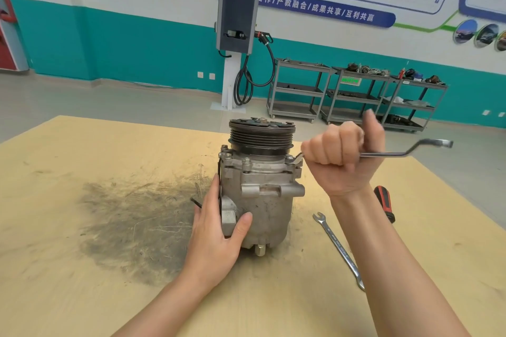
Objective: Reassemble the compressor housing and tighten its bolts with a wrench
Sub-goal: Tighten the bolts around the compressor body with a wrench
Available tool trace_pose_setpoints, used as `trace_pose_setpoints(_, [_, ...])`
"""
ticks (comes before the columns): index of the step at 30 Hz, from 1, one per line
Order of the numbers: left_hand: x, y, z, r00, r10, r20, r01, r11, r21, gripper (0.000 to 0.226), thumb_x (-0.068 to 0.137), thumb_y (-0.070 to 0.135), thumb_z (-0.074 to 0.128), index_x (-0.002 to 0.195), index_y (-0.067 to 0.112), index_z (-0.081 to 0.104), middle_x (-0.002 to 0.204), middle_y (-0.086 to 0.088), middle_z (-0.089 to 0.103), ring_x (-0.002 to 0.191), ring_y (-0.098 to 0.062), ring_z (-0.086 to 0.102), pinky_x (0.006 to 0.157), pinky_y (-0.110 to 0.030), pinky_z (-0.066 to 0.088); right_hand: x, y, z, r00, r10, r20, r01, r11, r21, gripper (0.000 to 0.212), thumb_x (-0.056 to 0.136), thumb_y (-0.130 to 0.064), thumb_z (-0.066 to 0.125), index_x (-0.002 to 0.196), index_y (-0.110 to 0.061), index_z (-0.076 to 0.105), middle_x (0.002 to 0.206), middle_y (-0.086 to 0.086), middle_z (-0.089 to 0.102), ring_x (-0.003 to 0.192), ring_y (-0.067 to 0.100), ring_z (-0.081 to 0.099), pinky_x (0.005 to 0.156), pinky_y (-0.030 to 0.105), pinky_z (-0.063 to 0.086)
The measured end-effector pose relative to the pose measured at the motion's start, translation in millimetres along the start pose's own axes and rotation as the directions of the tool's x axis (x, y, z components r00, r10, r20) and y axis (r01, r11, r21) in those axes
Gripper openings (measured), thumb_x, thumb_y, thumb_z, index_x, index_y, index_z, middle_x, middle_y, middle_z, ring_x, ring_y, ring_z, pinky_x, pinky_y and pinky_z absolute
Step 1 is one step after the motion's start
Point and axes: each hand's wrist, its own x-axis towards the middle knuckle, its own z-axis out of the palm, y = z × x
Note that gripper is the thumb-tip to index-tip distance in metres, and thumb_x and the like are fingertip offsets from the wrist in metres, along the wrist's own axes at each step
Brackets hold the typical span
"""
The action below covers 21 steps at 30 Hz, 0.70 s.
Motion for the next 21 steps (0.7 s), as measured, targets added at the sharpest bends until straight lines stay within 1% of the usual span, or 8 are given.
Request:
trace_pose_setpoints(3, [-0.9,-1.4,-0.3,1.000,0.008,-0.002,-0.008,1.000,0.005,0.076,0.075,0.078,0.042,0.137,0.062,0.000,0.158,0.024,0.019,0.148,-0.005,0.018,0.121,-0.047,0.021,-7.0,9.2,-8.1,0.988,-0.092,-0.121,0.136,0.893,0.428,0.068,0.098,-0.035,0.036,0.035,-0.015,0.019,0.035,-0.005,0.009,0.038,0.010,0.004,0.047,0.025,0.007])
trace_pose_setpoints(5, [-0.7,-1.6,0.2,1.000,0.021,-0.006,-0.021,1.000,0.004,0.075,0.076,0.078,0.042,0.136,0.063,0.001,0.153,0.034,0.017,0.147,-0.001,0.019,0.121,-0.046,0.020,-8.9,12.0,-10.9,0.981,-0.112,-0.160,0.177,0.854,0.488,0.067,0.098,-0.036,0.032,0.036,-0.016,0.019,0.036,-0.005,0.008,0.038,0.009,0.004,0.047,0.026,0.006])
trace_pose_setpoints(7, [-0.1,-1.6,0.4,1.000,0.022,-0.014,-0.022,1.000,-0.001,0.076,0.076,0.078,0.043,0.138,0.062,0.001,0.153,0.034,0.017,0.146,0.000,0.019,0.121,-0.046,0.021,-5.8,8.0,-8.4,0.989,-0.076,-0.125,0.119,0.915,0.384,0.068,0.098,-0.033,0.039,0.035,-0.013,0.021,0.036,-0.003,0.010,0.039,0.011,0.006,0.047,0.027,0.010])
trace_pose_setpoints(9, [0.6,-2.6,0.6,1.000,0.010,-0.013,-0.010,1.000,-0.005,0.079,0.076,0.078,0.044,0.139,0.060,0.002,0.157,0.025,0.022,0.147,-0.003,0.020,0.120,-0.046,0.023,-1.9,0.2,-0.3,0.993,-0.030,-0.114,0.042,0.993,0.108,0.069,0.098,-0.032,0.041,0.035,-0.011,0.021,0.036,-0.001,0.012,0.039,0.014,0.009,0.047,0.028,0.015])
trace_pose_setpoints(12, [0.2,-3.8,1.4,1.000,-0.011,-0.014,0.011,1.000,-0.006,0.083,0.074,0.078,0.045,0.142,0.057,0.003,0.158,0.021,0.023,0.147,-0.007,0.022,0.120,-0.046,0.025,-0.3,-2.2,18.2,0.984,-0.025,-0.179,-0.022,0.965,-0.260,0.067,0.097,-0.031,0.030,0.035,-0.007,0.022,0.034,0.001,0.015,0.038,0.015,0.014,0.045,0.029,0.016])
trace_pose_setpoints(16, [-1.0,-2.0,2.2,1.000,-0.006,-0.025,0.005,1.000,-0.017,0.077,0.077,0.071,0.050,0.138,0.062,0.003,0.157,0.024,0.023,0.146,-0.005,0.021,0.120,-0.044,0.025,-1.7,5.4,35.4,0.939,-0.117,-0.324,-0.009,0.932,-0.362,0.067,0.098,-0.024,0.006,0.035,-0.003,0.019,0.035,0.001,0.019,0.039,0.015,0.014,0.045,0.029,0.012])
trace_pose_setpoints(18, [-1.2,-1.8,2.2,1.000,-0.006,-0.022,0.006,1.000,-0.010,0.075,0.080,0.065,0.052,0.135,0.066,0.000,0.157,0.025,0.021,0.146,-0.004,0.020,0.120,-0.044,0.024,-0.2,10.0,39.6,0.918,-0.163,-0.361,0.007,0.917,-0.398,0.068,0.097,-0.026,0.004,0.035,-0.001,0.018,0.035,0.001,0.019,0.038,0.013,0.015,0.045,0.026,0.011])
trace_pose_setpoints(21, [-1.2,-2.4,1.9,1.000,-0.010,-0.023,0.010,1.000,0.005,0.076,0.075,0.075,0.047,0.133,0.067,-0.003,0.156,0.026,0.018,0.146,-0.003,0.018,0.121,-0.040,0.021,2.7,17.7,45.0,0.896,-0.220,-0.387,0.009,0.878,-0.478,0.069,0.097,-0.030,0.003,0.036,-0.002,0.020,0.036,0.001,0.021,0.039,0.008,0.021,0.045,0.021,0.017])
